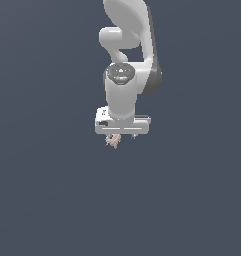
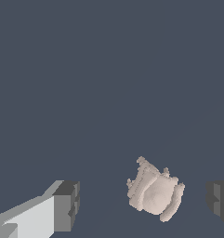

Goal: Pick up the object and move it to a goal position.

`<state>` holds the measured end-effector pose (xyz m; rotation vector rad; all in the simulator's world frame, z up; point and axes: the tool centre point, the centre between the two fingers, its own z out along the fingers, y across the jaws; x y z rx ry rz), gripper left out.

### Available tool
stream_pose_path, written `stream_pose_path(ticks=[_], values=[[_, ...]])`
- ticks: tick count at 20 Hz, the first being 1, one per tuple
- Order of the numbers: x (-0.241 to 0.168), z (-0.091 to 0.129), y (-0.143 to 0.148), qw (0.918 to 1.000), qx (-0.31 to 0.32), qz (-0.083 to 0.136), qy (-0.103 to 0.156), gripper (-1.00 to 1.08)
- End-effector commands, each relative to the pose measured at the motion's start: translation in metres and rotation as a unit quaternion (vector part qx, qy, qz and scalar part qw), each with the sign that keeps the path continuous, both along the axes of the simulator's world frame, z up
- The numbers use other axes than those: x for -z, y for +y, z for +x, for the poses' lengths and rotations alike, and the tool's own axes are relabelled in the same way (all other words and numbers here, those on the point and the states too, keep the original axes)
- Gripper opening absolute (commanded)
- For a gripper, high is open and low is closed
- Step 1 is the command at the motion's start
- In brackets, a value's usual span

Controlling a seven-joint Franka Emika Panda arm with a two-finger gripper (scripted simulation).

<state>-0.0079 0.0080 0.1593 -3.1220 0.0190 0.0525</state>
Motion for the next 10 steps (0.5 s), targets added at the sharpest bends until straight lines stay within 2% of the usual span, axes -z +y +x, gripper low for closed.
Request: stream_pose_path(ticks=[1,10], values=[[0.000,0.000,0.000,1.0000,0.000,0.000,0.000,1.00],[-0.019,0.008,-0.032,0.9997,0.018,-0.014,-0.013,1.00]])
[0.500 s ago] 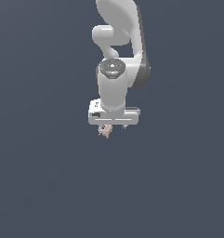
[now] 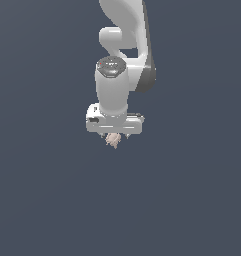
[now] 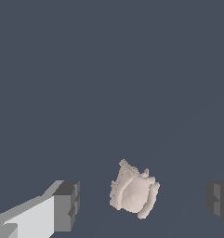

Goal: Pick up the object and move it to a goal position.

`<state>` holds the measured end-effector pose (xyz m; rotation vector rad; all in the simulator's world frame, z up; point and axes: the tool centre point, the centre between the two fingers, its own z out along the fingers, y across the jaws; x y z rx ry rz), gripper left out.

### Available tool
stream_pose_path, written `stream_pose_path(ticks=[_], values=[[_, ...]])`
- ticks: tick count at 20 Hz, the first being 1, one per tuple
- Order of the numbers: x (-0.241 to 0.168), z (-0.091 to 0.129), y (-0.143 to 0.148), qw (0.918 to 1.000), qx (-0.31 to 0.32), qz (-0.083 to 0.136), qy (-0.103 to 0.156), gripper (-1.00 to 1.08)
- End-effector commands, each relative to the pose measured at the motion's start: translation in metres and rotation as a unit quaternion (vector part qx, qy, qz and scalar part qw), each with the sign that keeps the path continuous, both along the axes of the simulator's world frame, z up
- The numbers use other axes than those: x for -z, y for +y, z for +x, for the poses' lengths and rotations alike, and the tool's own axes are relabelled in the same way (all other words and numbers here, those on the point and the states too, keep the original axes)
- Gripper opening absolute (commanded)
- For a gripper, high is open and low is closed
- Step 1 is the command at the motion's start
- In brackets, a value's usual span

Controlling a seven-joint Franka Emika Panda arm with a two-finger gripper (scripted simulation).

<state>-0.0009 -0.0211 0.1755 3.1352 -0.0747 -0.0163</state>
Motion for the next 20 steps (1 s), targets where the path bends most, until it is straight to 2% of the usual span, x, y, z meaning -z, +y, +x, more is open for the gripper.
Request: stream_pose_path(ticks=[1,11,20], values=[[-0.002,0.001,-0.003,1.0000,0.000,-0.002,-0.001,1.00],[0.018,-0.012,-0.003,0.9992,0.039,0.001,-0.002,1.00],[0.061,-0.049,-0.009,0.9908,0.136,0.002,-0.004,1.00]])
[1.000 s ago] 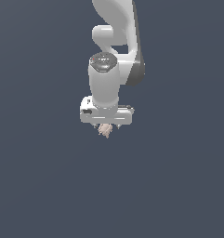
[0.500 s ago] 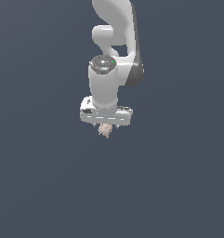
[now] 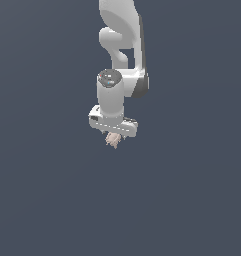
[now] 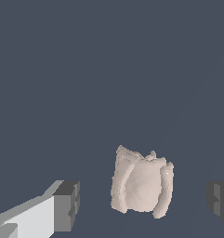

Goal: Pick up the object and move it to a goal position.

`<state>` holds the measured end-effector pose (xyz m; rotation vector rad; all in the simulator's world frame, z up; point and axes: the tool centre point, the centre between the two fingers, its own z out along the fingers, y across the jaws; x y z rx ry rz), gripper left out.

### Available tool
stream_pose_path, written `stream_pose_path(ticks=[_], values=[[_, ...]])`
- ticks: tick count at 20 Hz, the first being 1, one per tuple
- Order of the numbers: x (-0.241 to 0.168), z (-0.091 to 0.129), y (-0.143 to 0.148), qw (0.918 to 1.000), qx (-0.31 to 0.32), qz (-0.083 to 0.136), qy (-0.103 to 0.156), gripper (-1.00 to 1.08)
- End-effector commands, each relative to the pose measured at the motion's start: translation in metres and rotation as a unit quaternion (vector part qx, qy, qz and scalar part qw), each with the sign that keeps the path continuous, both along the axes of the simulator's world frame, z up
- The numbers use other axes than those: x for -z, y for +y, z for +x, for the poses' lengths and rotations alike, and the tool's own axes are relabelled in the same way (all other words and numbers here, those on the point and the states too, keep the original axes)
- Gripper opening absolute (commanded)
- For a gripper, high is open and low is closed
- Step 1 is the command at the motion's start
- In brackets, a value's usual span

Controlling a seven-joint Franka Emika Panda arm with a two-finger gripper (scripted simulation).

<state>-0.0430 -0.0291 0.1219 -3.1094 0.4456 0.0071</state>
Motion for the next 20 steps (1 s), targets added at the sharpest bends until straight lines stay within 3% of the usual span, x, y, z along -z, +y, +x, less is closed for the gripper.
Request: stream_pose_path(ticks=[1,9,20], values=[[0.011,-0.011,-0.002,0.9996,0.027,0.000,-0.001,1.00],[0.029,-0.031,-0.006,0.9972,0.075,-0.001,-0.002,1.00],[0.046,-0.033,-0.006,0.9970,0.077,-0.001,-0.002,1.00]])
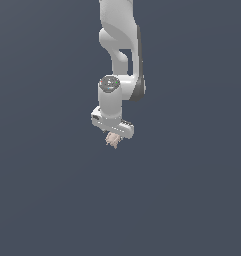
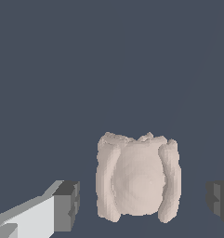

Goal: Pick up the object and move it to a goal position.

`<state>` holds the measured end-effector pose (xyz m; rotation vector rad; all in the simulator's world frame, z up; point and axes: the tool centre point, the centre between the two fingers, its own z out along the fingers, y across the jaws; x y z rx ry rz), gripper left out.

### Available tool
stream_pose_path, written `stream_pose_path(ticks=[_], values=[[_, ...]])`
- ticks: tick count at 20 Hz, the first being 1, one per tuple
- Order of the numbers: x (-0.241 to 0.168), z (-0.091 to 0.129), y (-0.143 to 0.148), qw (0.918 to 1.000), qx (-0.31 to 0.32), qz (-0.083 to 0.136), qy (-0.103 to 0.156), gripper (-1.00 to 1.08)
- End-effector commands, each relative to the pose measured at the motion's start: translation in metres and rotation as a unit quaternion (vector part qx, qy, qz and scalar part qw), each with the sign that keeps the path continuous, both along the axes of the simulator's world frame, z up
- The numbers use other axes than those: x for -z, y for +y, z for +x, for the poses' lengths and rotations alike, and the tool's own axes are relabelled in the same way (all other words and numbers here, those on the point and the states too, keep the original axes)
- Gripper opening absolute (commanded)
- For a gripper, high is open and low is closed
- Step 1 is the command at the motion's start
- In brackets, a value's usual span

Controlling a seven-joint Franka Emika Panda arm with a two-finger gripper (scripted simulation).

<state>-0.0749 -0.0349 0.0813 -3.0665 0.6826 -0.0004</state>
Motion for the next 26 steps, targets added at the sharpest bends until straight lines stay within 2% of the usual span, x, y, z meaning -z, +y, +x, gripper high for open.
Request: stream_pose_path(ticks=[1,11,12,26], values=[[0.011,-0.001,0.000,1.0000,0.000,0.000,0.000,1.00],[0.040,-0.001,0.000,1.0000,0.002,0.000,0.000,1.00],[0.040,-0.001,0.000,1.0000,0.002,0.000,0.000,-1.00],[0.035,0.000,-0.004,1.0000,0.002,0.000,0.000,-1.00]])
